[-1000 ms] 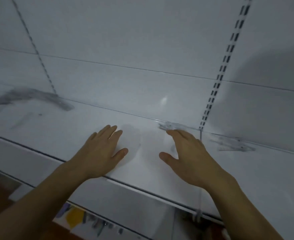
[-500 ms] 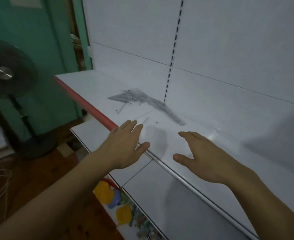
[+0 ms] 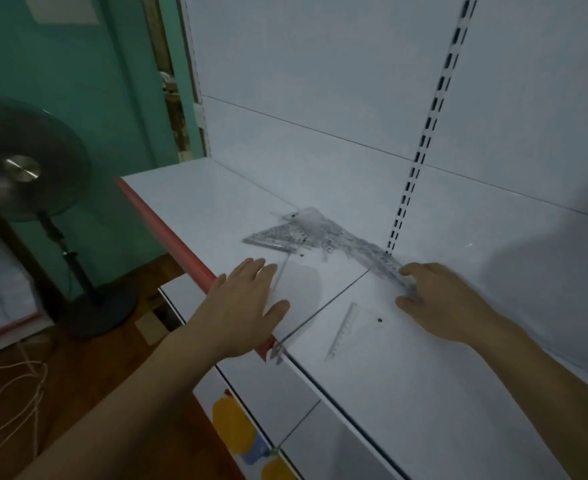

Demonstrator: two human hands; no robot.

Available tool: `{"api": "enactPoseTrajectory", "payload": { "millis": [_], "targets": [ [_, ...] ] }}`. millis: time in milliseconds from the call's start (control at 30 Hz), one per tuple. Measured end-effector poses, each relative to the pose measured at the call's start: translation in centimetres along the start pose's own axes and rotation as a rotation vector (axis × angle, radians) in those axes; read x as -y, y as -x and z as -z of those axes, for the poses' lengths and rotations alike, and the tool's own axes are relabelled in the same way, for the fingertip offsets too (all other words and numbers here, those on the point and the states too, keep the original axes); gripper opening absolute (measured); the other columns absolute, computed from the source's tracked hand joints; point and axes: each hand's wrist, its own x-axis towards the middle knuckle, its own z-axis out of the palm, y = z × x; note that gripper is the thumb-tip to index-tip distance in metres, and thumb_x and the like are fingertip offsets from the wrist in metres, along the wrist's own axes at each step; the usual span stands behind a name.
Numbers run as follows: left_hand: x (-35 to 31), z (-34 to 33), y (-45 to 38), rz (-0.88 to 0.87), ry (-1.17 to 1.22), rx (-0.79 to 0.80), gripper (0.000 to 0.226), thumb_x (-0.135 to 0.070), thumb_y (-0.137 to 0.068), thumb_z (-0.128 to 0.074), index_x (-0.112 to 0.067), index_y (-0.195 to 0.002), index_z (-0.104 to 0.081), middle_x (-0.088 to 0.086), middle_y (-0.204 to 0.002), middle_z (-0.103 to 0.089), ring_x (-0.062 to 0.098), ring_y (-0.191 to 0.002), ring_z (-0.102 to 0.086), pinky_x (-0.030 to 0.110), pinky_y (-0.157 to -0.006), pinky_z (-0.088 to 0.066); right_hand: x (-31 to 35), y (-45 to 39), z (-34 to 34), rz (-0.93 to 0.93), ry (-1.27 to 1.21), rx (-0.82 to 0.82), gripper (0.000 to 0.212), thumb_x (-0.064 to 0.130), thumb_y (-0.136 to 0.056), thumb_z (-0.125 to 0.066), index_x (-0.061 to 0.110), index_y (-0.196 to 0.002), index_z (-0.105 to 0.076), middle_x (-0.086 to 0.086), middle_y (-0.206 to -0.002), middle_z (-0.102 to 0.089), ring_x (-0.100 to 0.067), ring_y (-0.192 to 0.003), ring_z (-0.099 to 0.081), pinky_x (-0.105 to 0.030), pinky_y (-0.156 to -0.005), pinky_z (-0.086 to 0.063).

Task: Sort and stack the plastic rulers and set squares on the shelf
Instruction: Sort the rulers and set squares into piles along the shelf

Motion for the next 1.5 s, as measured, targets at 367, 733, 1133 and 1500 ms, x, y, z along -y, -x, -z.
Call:
{"api": "enactPoseTrajectory", "payload": {
  "millis": [367,733,1133,1500],
  "targets": [
    [-4.6,-3.5,-6.2,-0.722,0.012,0.104,0.054,-0.052,-0.1,-0.041,-0.028,-0.148,-0.039,-0.007,-0.152,-0.035,0.012,-0.137,-0.028,0.035,-0.108,-0.032,-1.3,-2.9,0.2,-0.017,-0.238,-0.233,0.029,0.017,-0.083,-0.079,0.02,-0.109,-0.069,0.004,-0.094,-0.067,-0.005,-0.073,-0.059,-0.013,-0.069,-0.046],
    [-3.1,-5.1,-10.2,-0.996,0.034,0.102,0.051,-0.013,-0.096,-0.055,-0.035,-0.142,-0.048,-0.008,-0.143,-0.04,0.013,-0.119,-0.037,0.025,-0.086,-0.031,0.3,-1.3,-0.8,-0.371,-0.156,-0.267,0.034,0.028,-0.078,-0.079,0.022,-0.109,-0.067,0.006,-0.095,-0.063,-0.015,-0.086,-0.059,-0.018,-0.066,-0.043],
    [-3.3,-3.8,-7.1,-1.406,0.114,0.269,0.07,-0.076,-0.081,-0.05,-0.034,-0.137,-0.049,-0.015,-0.153,-0.033,0.008,-0.137,-0.023,0.037,-0.109,-0.021,7.7,8.1,-1.3,-0.718,-0.22,-0.708,0.028,0.034,-0.081,-0.081,0.027,-0.104,-0.066,0.012,-0.095,-0.066,-0.006,-0.079,-0.065,-0.025,-0.075,-0.054],
    [-8.1,-5.6,-1.1,-1.553,0.584,0.321,0.007,-0.015,-0.094,-0.062,-0.022,-0.094,-0.063,-0.016,-0.091,-0.056,0.003,-0.082,-0.049,0.021,-0.07,-0.043,12.9,22.6,-2.6,-1.033,-0.271,-0.974,0.026,0.034,-0.085,-0.078,0.027,-0.106,-0.064,0.014,-0.096,-0.064,-0.002,-0.078,-0.062,-0.007,-0.061,-0.045]
  ]
}}
